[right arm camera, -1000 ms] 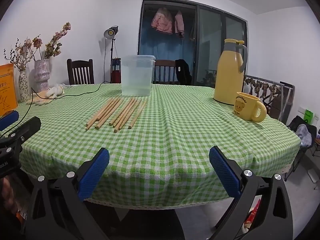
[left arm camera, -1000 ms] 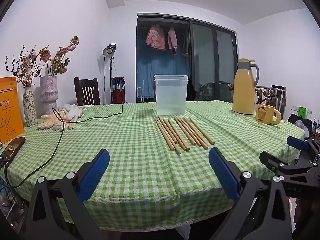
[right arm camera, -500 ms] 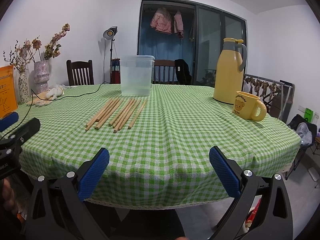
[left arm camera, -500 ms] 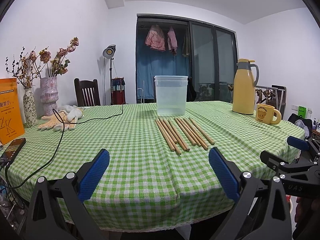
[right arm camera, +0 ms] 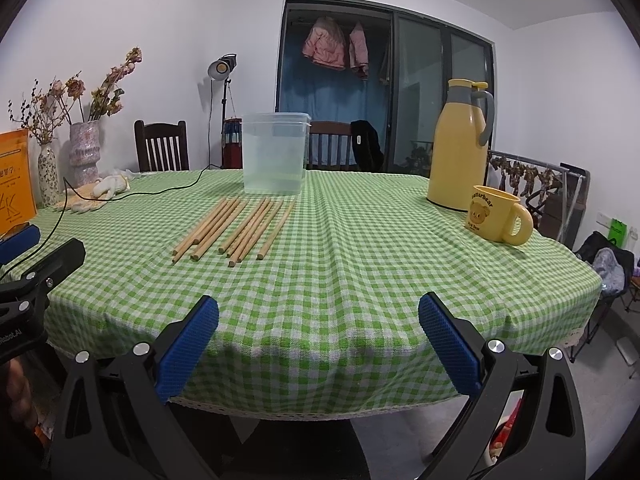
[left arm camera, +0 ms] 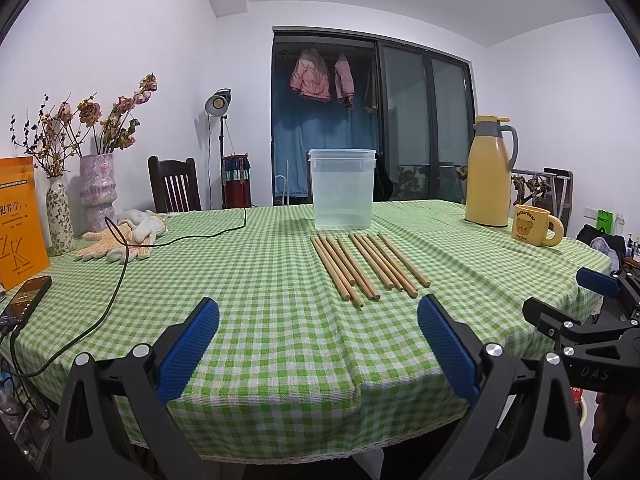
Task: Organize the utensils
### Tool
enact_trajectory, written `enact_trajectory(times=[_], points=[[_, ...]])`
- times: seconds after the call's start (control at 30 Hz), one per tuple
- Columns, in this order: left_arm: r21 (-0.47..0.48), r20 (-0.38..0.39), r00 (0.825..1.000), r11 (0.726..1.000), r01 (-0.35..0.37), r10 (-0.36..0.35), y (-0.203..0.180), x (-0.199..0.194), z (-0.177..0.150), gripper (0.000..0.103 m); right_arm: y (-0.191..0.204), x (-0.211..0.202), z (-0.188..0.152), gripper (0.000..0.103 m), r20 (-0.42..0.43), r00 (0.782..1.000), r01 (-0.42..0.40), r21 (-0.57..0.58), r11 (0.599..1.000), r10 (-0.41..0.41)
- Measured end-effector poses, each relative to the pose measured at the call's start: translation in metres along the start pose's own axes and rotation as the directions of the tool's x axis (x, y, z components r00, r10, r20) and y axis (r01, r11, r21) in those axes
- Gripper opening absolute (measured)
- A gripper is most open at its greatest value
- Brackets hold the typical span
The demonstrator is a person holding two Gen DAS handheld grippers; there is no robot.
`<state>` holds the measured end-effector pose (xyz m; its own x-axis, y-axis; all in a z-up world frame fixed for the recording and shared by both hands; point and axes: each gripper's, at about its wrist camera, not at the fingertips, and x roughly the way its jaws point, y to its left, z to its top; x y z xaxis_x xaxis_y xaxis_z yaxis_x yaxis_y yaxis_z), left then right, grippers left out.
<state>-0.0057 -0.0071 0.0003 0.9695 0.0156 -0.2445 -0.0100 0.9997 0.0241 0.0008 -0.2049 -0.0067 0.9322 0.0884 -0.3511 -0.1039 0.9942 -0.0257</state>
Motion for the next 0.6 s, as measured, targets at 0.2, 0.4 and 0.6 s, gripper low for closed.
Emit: enact_trajectory(times=[0.2,0.4,0.6], points=[[-0.003,0.0,1.0,1.0,-0.004,0.004,0.0014,0.0023,-0.001,0.096,0.0015,-0.0002,0.0,0.097,0.0,1.0,-0.002,-0.006,1.0,0.002],[-0.001,0.005,1.0,1.0,-0.005,0.005,0.0022,0.0018,-0.0015,0.096,0.0015,0.0,0.0001,0.097,0.003,1.0,0.0,-0.01,1.0,0.0],[-0.004,0.003,1.0,1.0,-0.008,0.008,0.0045,0.0018,-0.0016,0.096,-0.0023,0.0005,0.0013,0.097,0.011,1.0,0.017,-0.002,1.0,-0.017]])
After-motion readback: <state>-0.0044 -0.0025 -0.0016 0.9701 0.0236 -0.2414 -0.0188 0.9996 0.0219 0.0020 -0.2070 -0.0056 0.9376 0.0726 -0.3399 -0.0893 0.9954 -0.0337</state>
